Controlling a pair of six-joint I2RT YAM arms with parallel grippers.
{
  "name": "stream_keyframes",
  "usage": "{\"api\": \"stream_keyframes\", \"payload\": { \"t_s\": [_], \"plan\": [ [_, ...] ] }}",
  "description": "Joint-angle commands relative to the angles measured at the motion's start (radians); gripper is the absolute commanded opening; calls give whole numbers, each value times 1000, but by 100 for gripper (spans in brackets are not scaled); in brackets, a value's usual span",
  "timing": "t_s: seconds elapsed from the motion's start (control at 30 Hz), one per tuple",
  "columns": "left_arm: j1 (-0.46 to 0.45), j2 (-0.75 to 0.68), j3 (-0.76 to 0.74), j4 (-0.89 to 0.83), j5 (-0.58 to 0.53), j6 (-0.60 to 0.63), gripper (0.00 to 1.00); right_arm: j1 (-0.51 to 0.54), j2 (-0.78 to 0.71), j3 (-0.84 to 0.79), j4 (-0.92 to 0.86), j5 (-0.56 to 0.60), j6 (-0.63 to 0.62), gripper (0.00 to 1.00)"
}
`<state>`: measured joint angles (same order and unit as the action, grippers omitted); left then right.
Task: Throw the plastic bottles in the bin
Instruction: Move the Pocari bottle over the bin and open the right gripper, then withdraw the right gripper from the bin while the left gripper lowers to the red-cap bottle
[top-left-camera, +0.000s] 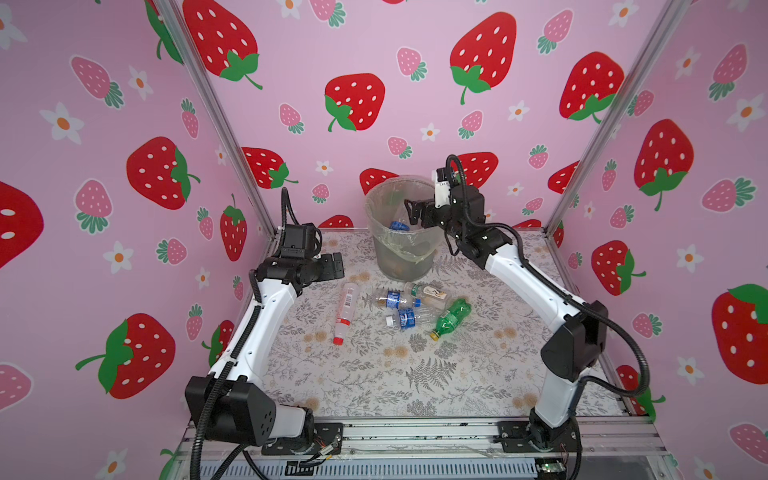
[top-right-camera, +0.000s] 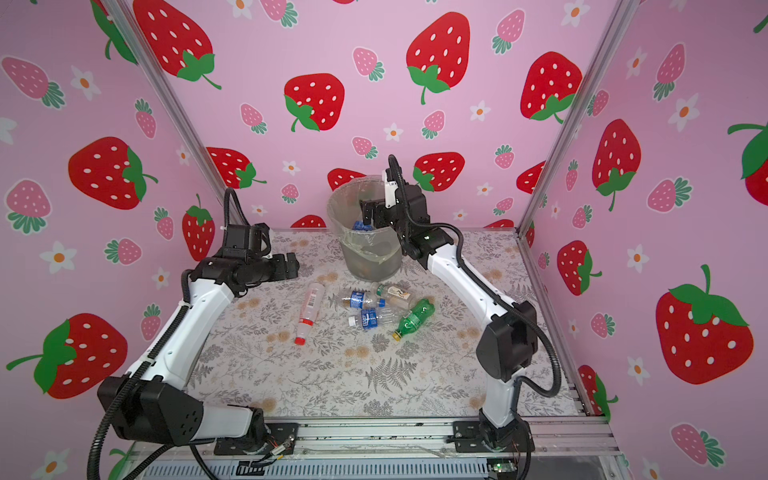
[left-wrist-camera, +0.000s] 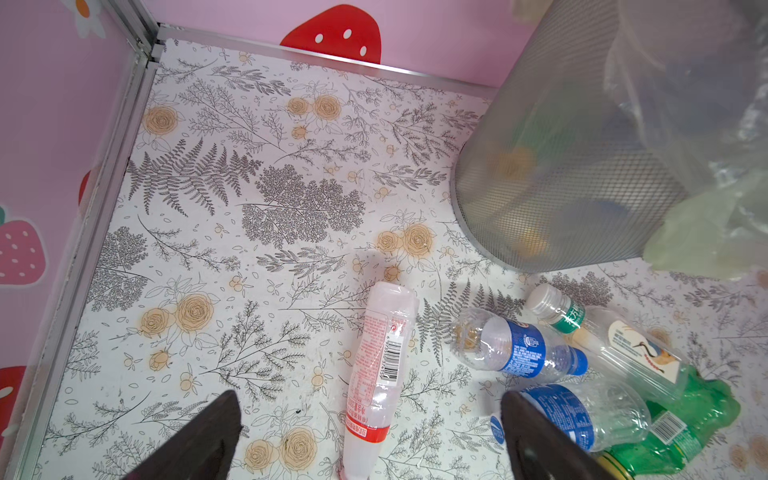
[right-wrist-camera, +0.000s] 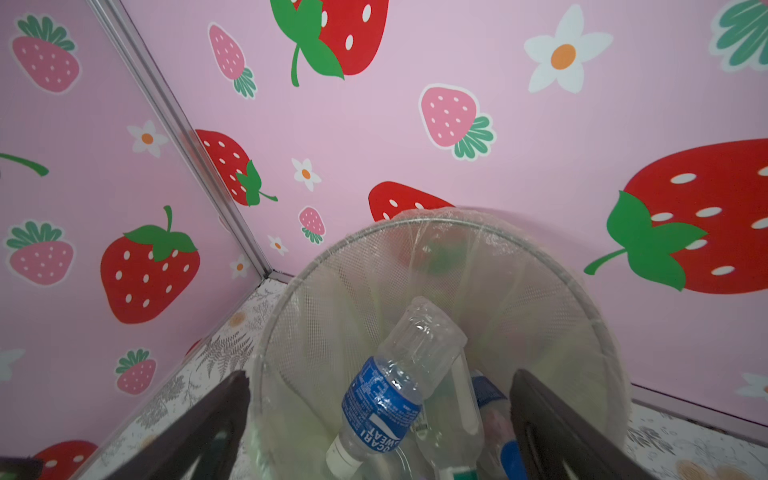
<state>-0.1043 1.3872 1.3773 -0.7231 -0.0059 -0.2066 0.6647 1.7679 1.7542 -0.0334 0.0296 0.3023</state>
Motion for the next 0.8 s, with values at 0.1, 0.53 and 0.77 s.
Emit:
{"api": "stream_keyframes", "payload": {
  "t_s": [0.1, 0.53, 0.77],
  "plan": [
    [6, -1, 28, -3, 8, -9, 99, -11, -270, -272, 110, 30, -16, 99],
    [7, 3, 31, -8, 24, -6, 99, -42, -531, -590, 4, 79, 31, 99],
    [6, -7, 29, -8, 39, 3, 99, -43, -610, -706, -30, 92, 83, 99]
  ]
}}
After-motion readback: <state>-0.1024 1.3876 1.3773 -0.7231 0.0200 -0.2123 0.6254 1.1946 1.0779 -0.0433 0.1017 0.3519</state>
